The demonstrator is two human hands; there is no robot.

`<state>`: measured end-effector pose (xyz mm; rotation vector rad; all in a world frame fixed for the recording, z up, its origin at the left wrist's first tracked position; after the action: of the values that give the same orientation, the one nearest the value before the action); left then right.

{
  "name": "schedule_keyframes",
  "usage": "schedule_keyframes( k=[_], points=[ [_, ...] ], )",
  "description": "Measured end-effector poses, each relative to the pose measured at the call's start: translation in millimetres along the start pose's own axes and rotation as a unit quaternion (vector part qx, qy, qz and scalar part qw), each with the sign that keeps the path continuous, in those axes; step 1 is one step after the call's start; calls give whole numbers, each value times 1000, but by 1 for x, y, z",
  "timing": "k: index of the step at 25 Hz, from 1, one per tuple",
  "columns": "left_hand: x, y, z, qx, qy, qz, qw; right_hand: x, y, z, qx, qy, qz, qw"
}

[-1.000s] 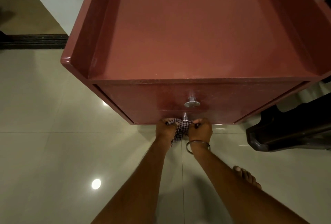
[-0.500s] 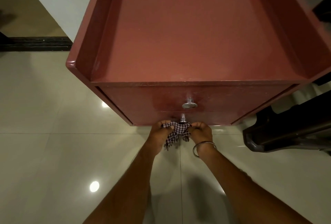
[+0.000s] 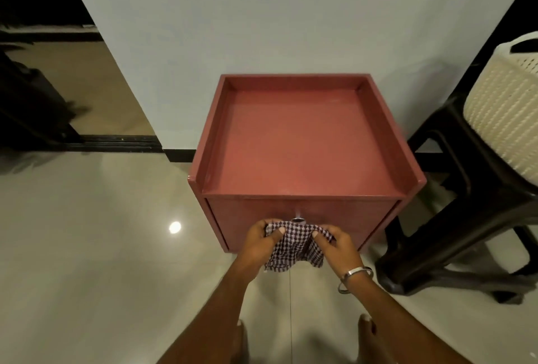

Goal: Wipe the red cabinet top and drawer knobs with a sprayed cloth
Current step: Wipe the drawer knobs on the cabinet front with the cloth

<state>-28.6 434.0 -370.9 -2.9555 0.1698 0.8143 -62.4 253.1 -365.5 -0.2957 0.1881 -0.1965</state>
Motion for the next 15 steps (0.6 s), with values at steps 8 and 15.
schedule_keyframes(
  k=[8, 15],
  points=[
    [-106, 2, -107, 34, 86, 36, 995, -45, -56, 120, 10, -100, -35, 994],
    [-203, -11, -200, 53, 175, 67, 981, -89, -87, 244, 77, -165, -4, 983]
  ],
)
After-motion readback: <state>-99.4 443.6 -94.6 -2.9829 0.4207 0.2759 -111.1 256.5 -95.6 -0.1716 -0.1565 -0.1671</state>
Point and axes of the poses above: each hand's wrist, its own x-axis towards the middle knuckle, its own y-axis out of the palm, z = x × y, the point moved 4 cm from there along x, towards the middle knuckle, and after that the axes turned 4 degrees about -y, right-handed, at the moved point
